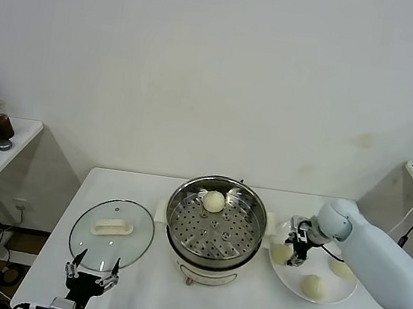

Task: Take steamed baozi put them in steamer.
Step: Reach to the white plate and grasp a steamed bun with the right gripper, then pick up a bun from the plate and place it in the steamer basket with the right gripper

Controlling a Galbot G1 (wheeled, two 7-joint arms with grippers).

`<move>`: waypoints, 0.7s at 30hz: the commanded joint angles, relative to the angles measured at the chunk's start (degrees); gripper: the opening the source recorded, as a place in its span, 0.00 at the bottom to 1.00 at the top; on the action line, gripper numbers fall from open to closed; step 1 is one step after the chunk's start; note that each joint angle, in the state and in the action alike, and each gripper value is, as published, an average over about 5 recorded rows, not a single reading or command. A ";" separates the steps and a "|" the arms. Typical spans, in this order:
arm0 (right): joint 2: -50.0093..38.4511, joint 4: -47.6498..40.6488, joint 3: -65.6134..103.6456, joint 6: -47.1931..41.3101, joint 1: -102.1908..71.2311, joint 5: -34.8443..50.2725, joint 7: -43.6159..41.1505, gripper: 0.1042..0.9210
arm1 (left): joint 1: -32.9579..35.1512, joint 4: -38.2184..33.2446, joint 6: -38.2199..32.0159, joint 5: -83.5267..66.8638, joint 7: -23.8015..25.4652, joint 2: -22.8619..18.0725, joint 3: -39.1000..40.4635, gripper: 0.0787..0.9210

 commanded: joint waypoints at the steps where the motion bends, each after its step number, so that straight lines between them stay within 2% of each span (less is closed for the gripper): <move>1: -0.56 0.27 0.60 -0.11 0.15 0.15 0.01 0.56 | -0.19 0.02 0.04 0.03 0.12 0.08 0.16 0.88; 8: -5.86 4.02 -2.22 -1.57 7.27 4.76 -2.01 0.54 | -0.80 -0.17 0.10 -0.02 0.13 -0.01 0.47 0.88; 14: -11.78 9.38 -18.25 -3.20 26.45 12.56 -5.17 0.54 | -1.25 -0.27 0.51 0.00 -0.42 -0.31 0.32 0.88; 21: -8.16 13.38 -36.06 -5.02 49.53 22.40 -8.01 0.54 | -1.33 -0.50 0.46 0.23 -1.00 0.33 0.95 0.88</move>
